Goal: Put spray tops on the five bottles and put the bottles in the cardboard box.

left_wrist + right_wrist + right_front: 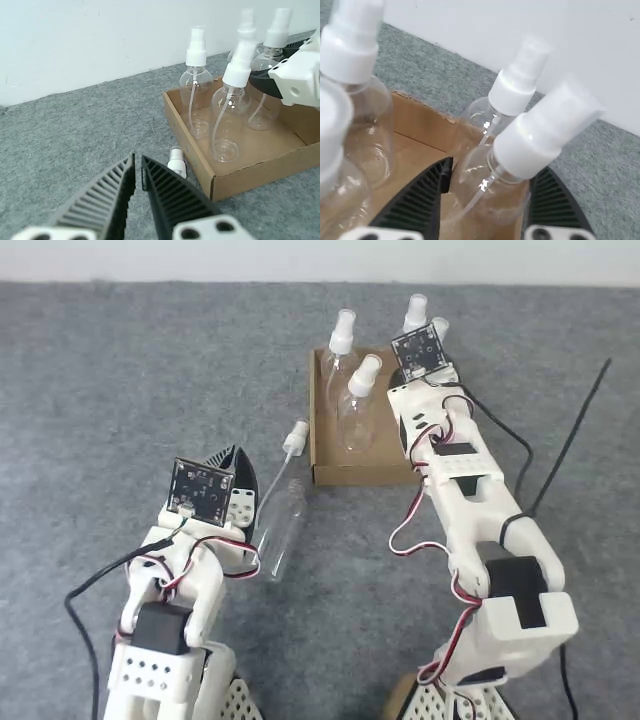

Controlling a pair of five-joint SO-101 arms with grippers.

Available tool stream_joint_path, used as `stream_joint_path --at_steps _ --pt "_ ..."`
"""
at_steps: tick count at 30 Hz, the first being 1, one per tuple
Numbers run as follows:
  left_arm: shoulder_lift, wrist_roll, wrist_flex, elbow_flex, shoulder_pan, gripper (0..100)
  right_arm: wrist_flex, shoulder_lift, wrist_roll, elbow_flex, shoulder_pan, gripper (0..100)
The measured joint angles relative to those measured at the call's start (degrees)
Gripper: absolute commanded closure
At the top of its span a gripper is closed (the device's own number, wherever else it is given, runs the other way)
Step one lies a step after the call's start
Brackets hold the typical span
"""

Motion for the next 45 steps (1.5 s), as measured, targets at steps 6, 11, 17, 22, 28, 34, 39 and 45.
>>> stream_joint_path --at_steps 6,11,17,22,28,34,39,45 --pt "0.0 0.0 0.0 0.0 -0.09 99 0.0 0.0 0.0 0.0 0.09 85.0" --pt "0.0 0.0 0.0 0.0 -0.09 99 0.0 0.0 0.0 0.0 0.09 85.0" --pt "0.0 0.0 0.0 0.0 -0.09 99 0.0 0.0 0.0 0.0 0.09 84.6" --pt "0.0 0.0 0.0 0.0 -0.09 99 0.0 0.0 0.0 0.0 0.09 75.6" --pt "0.0 0.0 0.0 0.0 -0.09 99 0.79 0.0 0.0 0.0 0.09 74.5" --pt "0.0 0.0 0.0 0.0 -0.09 99 1.05 0.0 0.0 0.0 0.18 74.5" --pt "0.0 0.0 0.0 0.0 -0.09 99 1.32 0.0 0.0 -0.18 0.09 74.5" --pt "0.0 0.0 0.0 0.0 -0.09 99 8.7 -0.18 0.0 -5.45 0.18 74.5"
